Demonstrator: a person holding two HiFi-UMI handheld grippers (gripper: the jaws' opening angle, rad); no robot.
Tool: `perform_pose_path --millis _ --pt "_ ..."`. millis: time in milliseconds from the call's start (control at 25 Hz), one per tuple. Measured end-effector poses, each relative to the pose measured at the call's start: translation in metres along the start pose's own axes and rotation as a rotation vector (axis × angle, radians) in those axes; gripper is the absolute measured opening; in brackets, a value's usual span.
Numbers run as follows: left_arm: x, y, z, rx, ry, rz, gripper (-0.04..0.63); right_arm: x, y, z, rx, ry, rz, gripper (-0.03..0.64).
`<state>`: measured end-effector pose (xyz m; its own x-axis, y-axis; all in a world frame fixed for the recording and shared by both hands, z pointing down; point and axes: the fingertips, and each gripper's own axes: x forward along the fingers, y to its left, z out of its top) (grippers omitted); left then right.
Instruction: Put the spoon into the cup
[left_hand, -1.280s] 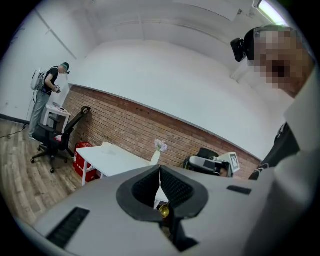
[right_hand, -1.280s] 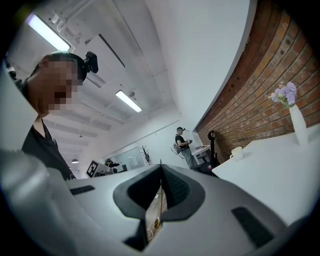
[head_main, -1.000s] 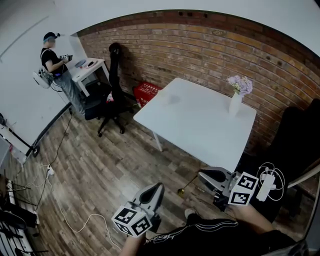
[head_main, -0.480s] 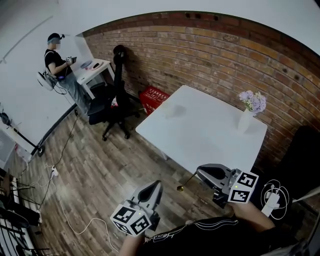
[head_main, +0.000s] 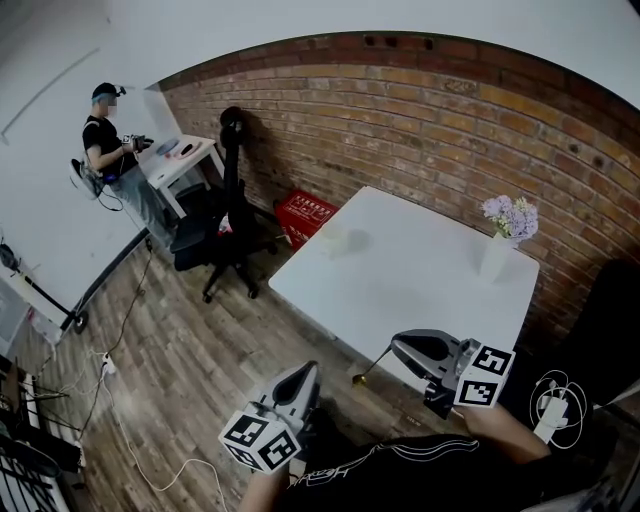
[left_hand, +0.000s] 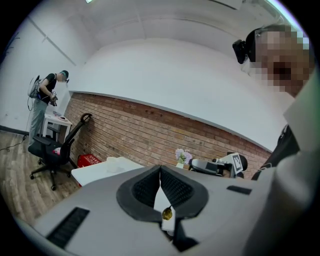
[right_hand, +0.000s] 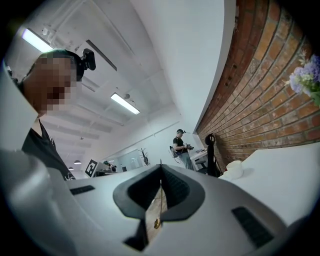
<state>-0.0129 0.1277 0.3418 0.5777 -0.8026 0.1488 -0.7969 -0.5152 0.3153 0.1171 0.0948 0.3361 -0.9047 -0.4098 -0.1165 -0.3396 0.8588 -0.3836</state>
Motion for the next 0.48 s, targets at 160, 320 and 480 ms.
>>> perform_pose_path --millis 160,320,480 --pt "0.021 0.037 0.008 0.0 0.007 -0.04 0.006 0.027 -0.026 0.001 0.001 -0.02 -0.044 -0.002" --pt "0.052 0.086 0.027 -0.001 0.027 -0.092 0.006 0.066 -0.06 0.004 0.013 -0.036 -0.103 -0.002" --pt "0.087 0.149 0.057 0.003 0.061 -0.145 0.006 0.12 -0.099 0.016 0.024 -0.06 -0.172 -0.002"
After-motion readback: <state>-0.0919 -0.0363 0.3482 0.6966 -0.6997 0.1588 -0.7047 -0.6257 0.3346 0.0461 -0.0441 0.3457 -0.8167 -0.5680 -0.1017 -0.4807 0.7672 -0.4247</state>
